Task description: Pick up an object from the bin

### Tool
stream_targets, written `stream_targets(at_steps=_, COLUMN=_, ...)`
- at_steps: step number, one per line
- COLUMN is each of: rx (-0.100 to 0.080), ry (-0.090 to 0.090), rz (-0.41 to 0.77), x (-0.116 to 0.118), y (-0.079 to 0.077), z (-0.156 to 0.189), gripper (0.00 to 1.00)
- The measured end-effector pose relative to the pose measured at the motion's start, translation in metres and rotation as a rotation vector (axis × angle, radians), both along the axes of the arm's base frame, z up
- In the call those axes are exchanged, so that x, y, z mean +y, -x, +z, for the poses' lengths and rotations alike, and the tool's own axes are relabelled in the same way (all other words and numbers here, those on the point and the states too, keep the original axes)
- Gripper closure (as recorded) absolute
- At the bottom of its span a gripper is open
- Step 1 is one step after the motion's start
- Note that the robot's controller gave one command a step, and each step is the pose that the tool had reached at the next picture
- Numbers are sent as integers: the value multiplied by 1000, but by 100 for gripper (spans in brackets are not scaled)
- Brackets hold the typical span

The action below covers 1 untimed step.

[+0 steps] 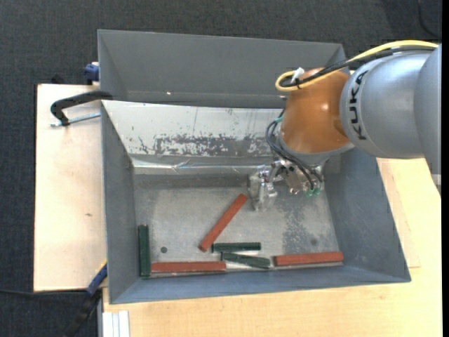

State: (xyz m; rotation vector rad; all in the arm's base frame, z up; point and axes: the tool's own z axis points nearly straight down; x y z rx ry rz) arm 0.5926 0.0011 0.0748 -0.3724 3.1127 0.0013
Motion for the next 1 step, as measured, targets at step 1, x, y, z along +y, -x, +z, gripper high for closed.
stream_targets(at_steps=1, rx=0, ry=0, rz=0, x=0, y=0, z=0, gripper=100)
